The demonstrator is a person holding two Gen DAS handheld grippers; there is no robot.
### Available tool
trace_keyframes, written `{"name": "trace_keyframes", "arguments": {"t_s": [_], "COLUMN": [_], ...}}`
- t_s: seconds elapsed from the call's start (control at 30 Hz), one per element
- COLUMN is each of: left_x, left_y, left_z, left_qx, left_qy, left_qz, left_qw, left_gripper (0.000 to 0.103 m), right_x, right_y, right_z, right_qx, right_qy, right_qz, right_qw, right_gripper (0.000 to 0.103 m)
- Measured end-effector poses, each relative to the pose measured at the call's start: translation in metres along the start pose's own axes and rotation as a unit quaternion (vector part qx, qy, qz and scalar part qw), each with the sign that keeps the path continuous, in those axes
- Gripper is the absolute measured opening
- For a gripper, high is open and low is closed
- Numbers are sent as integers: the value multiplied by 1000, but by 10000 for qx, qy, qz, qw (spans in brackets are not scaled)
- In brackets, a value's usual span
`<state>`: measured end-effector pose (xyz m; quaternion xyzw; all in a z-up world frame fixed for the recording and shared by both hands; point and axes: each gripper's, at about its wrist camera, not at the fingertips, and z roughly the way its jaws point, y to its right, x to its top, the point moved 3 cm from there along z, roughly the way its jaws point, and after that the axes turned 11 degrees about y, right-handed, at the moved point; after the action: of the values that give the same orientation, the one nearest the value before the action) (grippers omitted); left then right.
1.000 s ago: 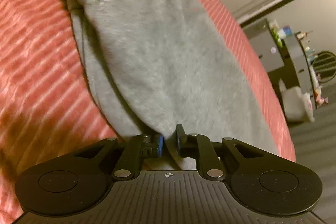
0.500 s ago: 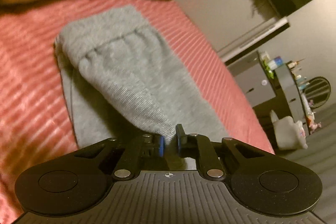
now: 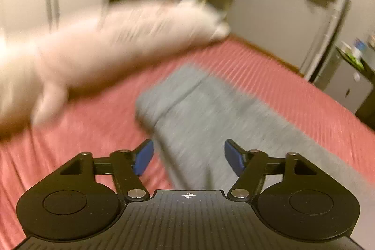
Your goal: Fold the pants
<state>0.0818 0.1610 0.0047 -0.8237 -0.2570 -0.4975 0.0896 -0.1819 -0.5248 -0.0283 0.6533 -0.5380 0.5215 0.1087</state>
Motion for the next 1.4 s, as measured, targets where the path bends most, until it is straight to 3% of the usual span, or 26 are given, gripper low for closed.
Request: {"name": "trace_keyframes", "arguments": {"t_s": [0.03, 0.1, 0.17, 0.23, 0.3, 0.4, 0.5, 0.6, 0.67, 0.7, 0.77, 0.83, 0.87, 0.93, 1.0, 1.07, 1.1, 1.17, 1.2, 1.23, 1.27, 1.3, 1.37, 1.4], "left_x": [4, 0, -13, -29, -45, -59, -66, -70, -67, -67, -58, -43, -36, -28, -20, -22, -28, -48, -62, -77, -93, -103, -108, -106], "left_y": [12, 55, 90, 126, 164, 204, 212, 209, 193, 182, 150, 116, 105, 92, 89, 95, 103, 123, 134, 145, 154, 159, 158, 153], "left_z": [-5, -8, -1, 10, 23, 32, 53, 73, 80, 87, 103, 119, 125, 128, 111, 76, 59, 26, 15, 8, 4, 2, 0, 2], "left_qx": [-170, -857, -1324, -1658, -1891, -1954, -1905, -1449, -1386, -1307, -1003, -812, -757, -204, -370, -923, -1206, -1791, -2021, -2189, -2258, -2187, -2064, -1918], "left_qy": [142, 229, 47, -258, -440, -259, -166, 165, 411, 509, 549, 276, 224, 330, 341, 332, 340, 278, 178, 9, -178, -152, 366, 459], "left_qz": [205, 521, 576, 606, 802, 1261, 1574, 2277, 2431, 2486, 2447, 1901, 1663, 1930, 1941, 1830, 1809, 1841, 1905, 2027, 2218, 2419, 2850, 2952], "left_qw": [9995, 9947, 9895, 9840, 9777, 9722, 9688, 9628, 9592, 9584, 9628, 9780, 9829, 9804, 9797, 9782, 9755, 9661, 9605, 9545, 9484, 9452, 9353, 9349], "left_gripper": [78, 82, 81, 75, 69, 68, 71, 74, 80, 84, 88, 97, 97, 94, 79, 81, 88, 95, 95, 95, 94, 95, 98, 98], "right_x": [0, -9, -35, -78, -126, -180, -216, -239, -238, -229, -207, -168, -148, -113, -82, -62, -60, -72, -87, -103, -121, -139, -152, -149], "right_y": [-12, -51, -98, -155, -215, -284, -330, -342, -329, -320, -293, -255, -236, -197, -167, -157, -159, -168, -178, -186, -191, -195, -189, -180], "right_z": [-5, -12, -14, -17, -28, -43, -50, -29, -18, -10, 12, 46, 60, 87, 100, 94, 82, 53, 36, 22, 8, -3, -12, -9], "right_qx": [62, 422, 1007, 1735, 2511, 3424, 3956, 3866, 4018, 3894, 3526, 3148, 2740, 1823, 1380, 689, 841, 1728, 2258, 2712, 3104, 3420, 3509, 3447], "right_qy": [143, 269, 45, -496, -921, -1354, -1520, -1529, -1199, -1025, -809, -856, -715, -413, -444, -367, -421, -798, -1068, -1321, -1573, -1808, -1586, -1444], "right_qz": [-207, -658, -1111, -1664, -2209, -2425, -2574, -3076, -3370, -3557, -3594, -3173, -3126, -3058, -2638, -2516, -2424, -2221, -2208, -2240, -2343, -2554, -3065, -3215], "right_qw": [9997, 9966, 9887, 9694, 9379, 8975, 8684, 8559, 8430, 8434, 8602, 8904, 9067, 9336, 9536, 9647, 9656, 9563, 9428, 9267, 9077, 8861, 8705, 8701], "right_gripper": [29, 29, 29, 29, 29, 29, 29, 29, 25, 24, 24, 18, 15, 15, 11, 12, 16, 26, 33, 49, 58, 59, 60, 60]}}
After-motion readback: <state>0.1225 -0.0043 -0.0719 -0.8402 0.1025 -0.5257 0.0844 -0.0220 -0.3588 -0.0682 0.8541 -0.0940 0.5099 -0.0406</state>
